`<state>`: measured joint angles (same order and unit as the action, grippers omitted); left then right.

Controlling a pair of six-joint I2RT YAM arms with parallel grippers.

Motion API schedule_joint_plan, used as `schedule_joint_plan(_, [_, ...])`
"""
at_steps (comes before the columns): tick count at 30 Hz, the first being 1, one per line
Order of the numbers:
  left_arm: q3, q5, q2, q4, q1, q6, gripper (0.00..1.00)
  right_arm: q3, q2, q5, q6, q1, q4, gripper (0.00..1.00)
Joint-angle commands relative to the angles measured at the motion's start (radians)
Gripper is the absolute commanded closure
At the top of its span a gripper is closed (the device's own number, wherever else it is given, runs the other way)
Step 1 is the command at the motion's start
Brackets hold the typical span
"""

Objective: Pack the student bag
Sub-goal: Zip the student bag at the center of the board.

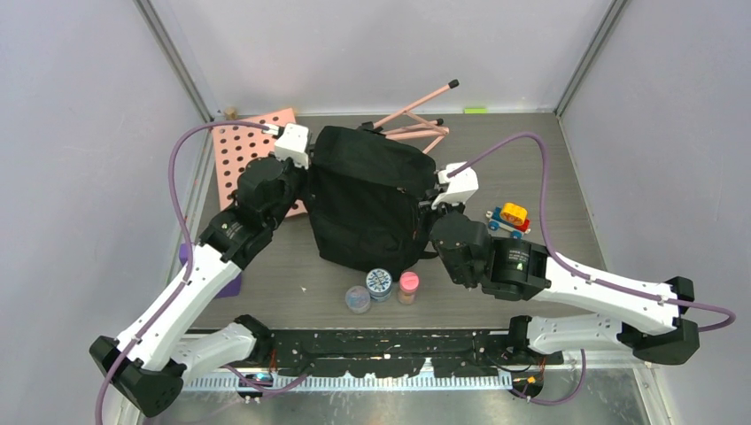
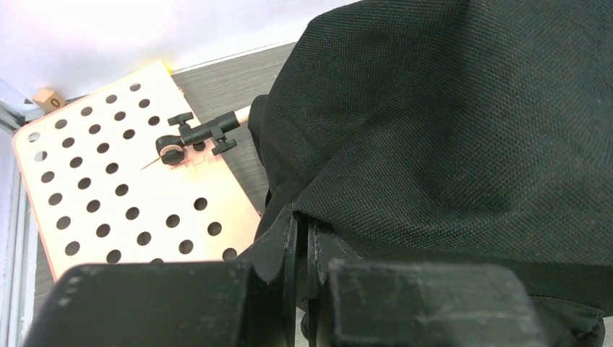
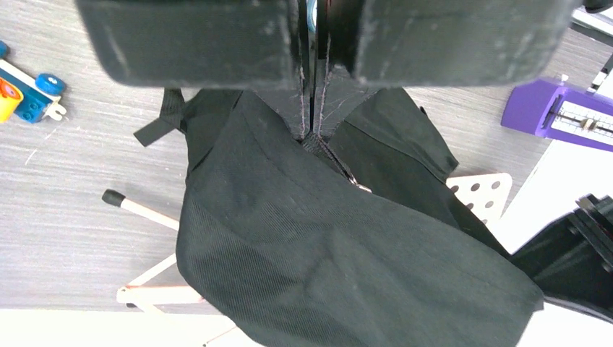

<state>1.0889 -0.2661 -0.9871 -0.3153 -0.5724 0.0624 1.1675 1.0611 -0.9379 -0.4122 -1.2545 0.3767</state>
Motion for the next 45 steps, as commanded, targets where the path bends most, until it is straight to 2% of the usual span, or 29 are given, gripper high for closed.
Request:
schedule_joint_plan(1, [0.086,-0.173,-0.007,-0.003,0.037,0.022,1.0,-0.032,-0.04,-0.031,-0.113,0.001,0.063,1.0])
schedule_joint_plan(7, [0.142,-0.224,-0.041,-0.083,0.046,0.045,1.0,-0.118,-0.078,0.019,-0.227,0.001,0.09,0.99])
schedule_joint_plan(11, [0.135,-0.256,-0.022,-0.076,0.048,0.052,1.0,-0.17,-0.097,0.026,-0.277,0.001,0.085,0.99])
schedule_joint_plan(14, [0.146,-0.211,0.005,-0.083,0.048,0.041,1.0,-0.2,-0.106,0.031,-0.297,0.001,0.07,1.0])
schedule_joint_plan(15, [0.15,-0.132,0.014,-0.085,0.048,0.012,0.97,-0.208,-0.111,0.037,-0.297,0.001,0.064,1.0])
schedule_joint_plan(16, [0.157,-0.055,0.023,-0.093,0.046,-0.01,0.9,-0.211,-0.112,0.04,-0.298,0.002,0.052,1.0])
schedule_joint_plan(19, [0.177,0.175,0.038,-0.122,0.032,-0.093,0.58,-0.217,-0.112,0.051,-0.288,0.002,0.029,1.0])
schedule_joint_plan(21, [0.174,0.232,0.053,-0.128,-0.009,-0.158,0.48,-0.22,-0.11,0.057,-0.279,0.001,0.011,1.0])
schedule_joint_plan(28, [0.183,0.218,0.07,-0.179,-0.272,-0.41,0.4,-0.228,-0.113,0.07,-0.259,0.001,-0.016,1.0])
schedule_joint_plan(31, [0.182,0.176,0.05,-0.18,-0.409,-0.482,0.37,-0.228,-0.116,0.068,-0.25,0.001,-0.018,1.0])
schedule_joint_plan(35, [0.198,0.039,-0.018,-0.151,-0.551,-0.583,0.32,-0.235,-0.127,0.062,-0.243,0.0,-0.027,1.0])
schedule_joint_plan(41, [0.248,-0.018,-0.129,-0.107,-0.613,-0.642,0.28,-0.249,-0.137,0.07,-0.241,0.001,-0.037,1.0])
schedule_joint_plan(45, [0.241,-0.023,-0.138,-0.046,-0.633,-0.671,0.27,-0.255,-0.146,0.069,-0.237,0.002,-0.036,1.0])
